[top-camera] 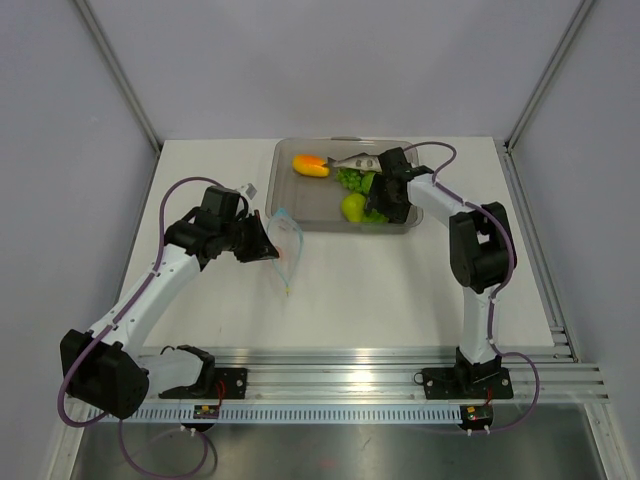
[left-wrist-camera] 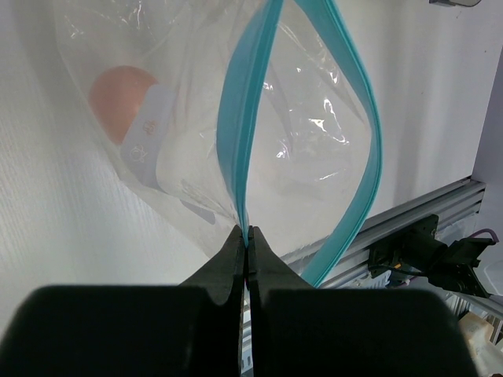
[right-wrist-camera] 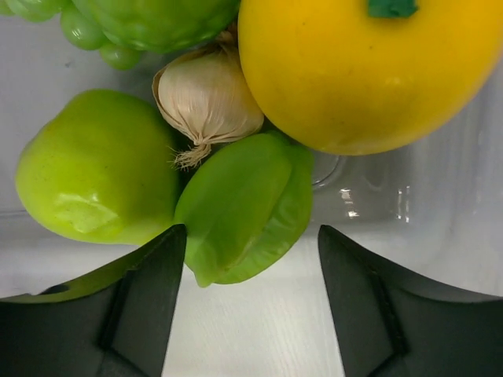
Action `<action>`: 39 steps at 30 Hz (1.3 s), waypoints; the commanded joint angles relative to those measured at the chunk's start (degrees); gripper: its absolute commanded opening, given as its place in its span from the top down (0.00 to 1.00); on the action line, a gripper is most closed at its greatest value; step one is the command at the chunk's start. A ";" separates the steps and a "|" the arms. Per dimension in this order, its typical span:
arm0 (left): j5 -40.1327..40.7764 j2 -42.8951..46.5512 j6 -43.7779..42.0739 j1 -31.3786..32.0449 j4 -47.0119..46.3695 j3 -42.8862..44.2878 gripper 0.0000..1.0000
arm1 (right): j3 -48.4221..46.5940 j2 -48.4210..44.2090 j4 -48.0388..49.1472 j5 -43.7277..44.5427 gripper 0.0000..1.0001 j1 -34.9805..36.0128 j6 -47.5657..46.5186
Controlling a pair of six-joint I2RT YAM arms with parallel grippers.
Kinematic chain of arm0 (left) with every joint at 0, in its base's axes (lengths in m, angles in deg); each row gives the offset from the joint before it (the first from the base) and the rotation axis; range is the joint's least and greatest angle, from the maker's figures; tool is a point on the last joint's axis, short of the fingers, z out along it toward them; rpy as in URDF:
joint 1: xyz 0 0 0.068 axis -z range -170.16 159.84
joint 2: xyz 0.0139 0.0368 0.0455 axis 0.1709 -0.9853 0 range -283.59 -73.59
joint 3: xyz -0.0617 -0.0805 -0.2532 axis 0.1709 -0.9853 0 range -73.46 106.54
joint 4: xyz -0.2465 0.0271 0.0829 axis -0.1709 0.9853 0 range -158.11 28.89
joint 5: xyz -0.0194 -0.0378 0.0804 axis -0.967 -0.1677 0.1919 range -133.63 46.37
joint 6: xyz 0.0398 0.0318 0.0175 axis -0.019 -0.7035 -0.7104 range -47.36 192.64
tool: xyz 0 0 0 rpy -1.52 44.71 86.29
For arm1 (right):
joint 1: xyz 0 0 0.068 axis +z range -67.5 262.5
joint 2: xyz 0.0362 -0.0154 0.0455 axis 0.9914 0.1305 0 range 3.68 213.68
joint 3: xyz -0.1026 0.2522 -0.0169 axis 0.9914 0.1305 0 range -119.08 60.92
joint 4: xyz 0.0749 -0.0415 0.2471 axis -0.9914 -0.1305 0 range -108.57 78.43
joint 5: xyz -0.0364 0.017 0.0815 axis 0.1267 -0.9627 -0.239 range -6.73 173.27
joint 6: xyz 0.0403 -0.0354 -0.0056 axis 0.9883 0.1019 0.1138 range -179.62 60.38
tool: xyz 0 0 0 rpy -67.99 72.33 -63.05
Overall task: Place the food in the zip-top bag and seal the zipper
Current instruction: Pick up the fake fruit from the bin.
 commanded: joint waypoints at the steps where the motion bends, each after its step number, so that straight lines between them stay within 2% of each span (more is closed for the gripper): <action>1: -1.64 0.48 -0.98 -0.23 -2.41 -0.07 1.00 | -2.20 1.71 1.89 -2.80 0.28 -0.37 1.85; 3: -1.64 0.48 -0.98 -0.23 -2.32 -0.16 1.00 | -2.12 1.89 2.15 -3.06 0.39 -0.37 1.94; 5: -1.82 0.66 -0.98 -0.23 -2.32 -0.42 1.00 | -1.94 1.36 2.33 -3.07 0.44 -0.45 1.68; 6: -1.73 0.75 -0.98 -0.14 -2.41 -0.51 1.00 | -1.94 1.19 2.07 -2.89 0.53 -0.45 1.50; 11: -2.00 0.84 -0.89 -0.23 -2.67 -0.77 1.00 | -1.50 -2.76 1.89 -2.36 0.74 -0.54 -0.26; 23: -2.00 -1.01 0.34 0.65 -3.20 1.42 1.00 | 0.34 -16.03 0.92 -1.92 0.77 -0.45 -4.83; 28: -2.00 -1.80 0.43 0.83 -2.85 2.74 1.00 | 2.28 -24.11 3.83 -6.40 0.77 0.60 -8.34; 33: -1.03 -2.24 -0.18 0.91 -2.14 3.62 1.00 | -0.53 -28.61 2.51 -5.10 0.76 6.56 -11.68; 39: -1.20 -2.50 -0.36 0.91 -1.79 3.89 1.00 | -2.64 -29.75 2.85 -4.21 0.75 18.78 -11.51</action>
